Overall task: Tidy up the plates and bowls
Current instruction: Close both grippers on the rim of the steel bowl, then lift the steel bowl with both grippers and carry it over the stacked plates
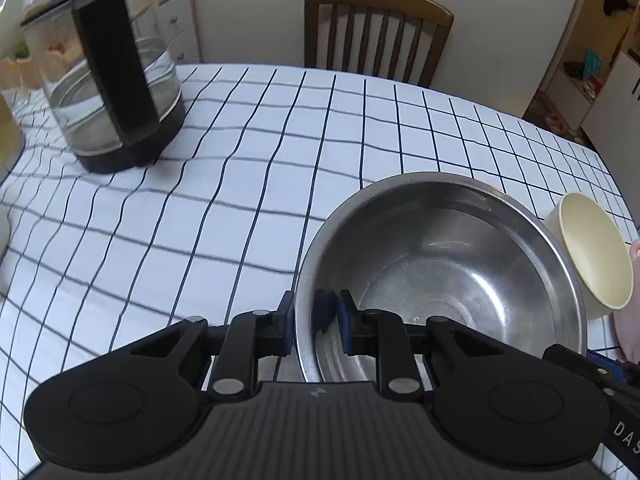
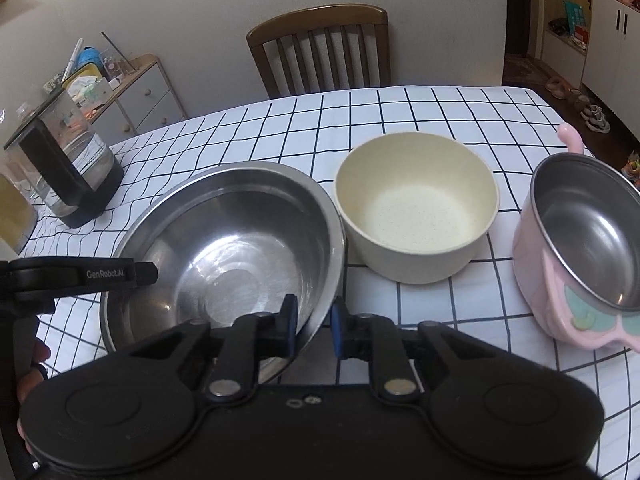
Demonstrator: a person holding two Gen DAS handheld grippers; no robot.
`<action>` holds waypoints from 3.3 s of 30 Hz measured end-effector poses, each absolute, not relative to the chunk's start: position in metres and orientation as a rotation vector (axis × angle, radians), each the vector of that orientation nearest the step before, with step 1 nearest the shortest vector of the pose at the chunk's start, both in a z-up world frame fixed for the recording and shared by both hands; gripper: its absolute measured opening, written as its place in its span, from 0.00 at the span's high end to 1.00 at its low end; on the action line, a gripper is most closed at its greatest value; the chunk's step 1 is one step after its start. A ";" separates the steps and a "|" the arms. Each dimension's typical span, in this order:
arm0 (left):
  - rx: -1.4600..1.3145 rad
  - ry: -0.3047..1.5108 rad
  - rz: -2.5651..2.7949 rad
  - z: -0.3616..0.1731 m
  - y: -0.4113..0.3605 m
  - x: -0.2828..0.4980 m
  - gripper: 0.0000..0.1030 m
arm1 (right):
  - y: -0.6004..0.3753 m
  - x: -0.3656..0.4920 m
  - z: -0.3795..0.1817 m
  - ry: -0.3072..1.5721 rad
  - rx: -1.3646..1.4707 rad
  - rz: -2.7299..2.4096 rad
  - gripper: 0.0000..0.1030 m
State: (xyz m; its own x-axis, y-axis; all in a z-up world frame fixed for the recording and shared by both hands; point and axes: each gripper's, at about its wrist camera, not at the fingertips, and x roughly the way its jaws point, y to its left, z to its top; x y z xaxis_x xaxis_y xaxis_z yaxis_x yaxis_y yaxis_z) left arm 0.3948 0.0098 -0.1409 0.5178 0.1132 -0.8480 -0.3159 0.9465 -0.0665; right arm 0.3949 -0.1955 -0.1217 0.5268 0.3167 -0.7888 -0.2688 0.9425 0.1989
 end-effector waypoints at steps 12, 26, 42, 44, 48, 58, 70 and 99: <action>-0.198 1.003 0.247 -0.111 0.000 0.345 0.81 | -0.203 0.358 -0.097 0.922 0.036 0.387 0.84; -0.140 0.987 0.122 -0.054 -0.037 0.253 0.81 | -0.239 0.279 -0.048 0.912 0.055 0.399 0.84; -0.080 0.979 -0.034 -0.050 -0.100 0.161 0.81 | -0.303 0.188 -0.032 0.932 0.082 0.337 0.85; -0.065 0.989 -0.052 -0.056 -0.108 0.154 0.81 | -0.311 0.179 -0.034 0.938 0.082 0.330 0.85; -0.056 1.019 -0.083 -0.069 -0.122 0.137 0.81 | -0.324 0.162 -0.039 0.949 0.081 0.311 0.85; -0.029 1.076 -0.136 -0.099 -0.153 0.113 0.80 | -0.355 0.137 -0.060 0.981 0.096 0.281 0.87; 0.022 1.113 -0.182 -0.121 -0.181 0.107 0.80 | -0.382 0.119 -0.089 1.030 0.108 0.243 0.87; 0.045 1.129 -0.242 -0.126 -0.176 0.107 0.79 | -0.393 0.113 -0.110 1.087 0.148 0.166 0.77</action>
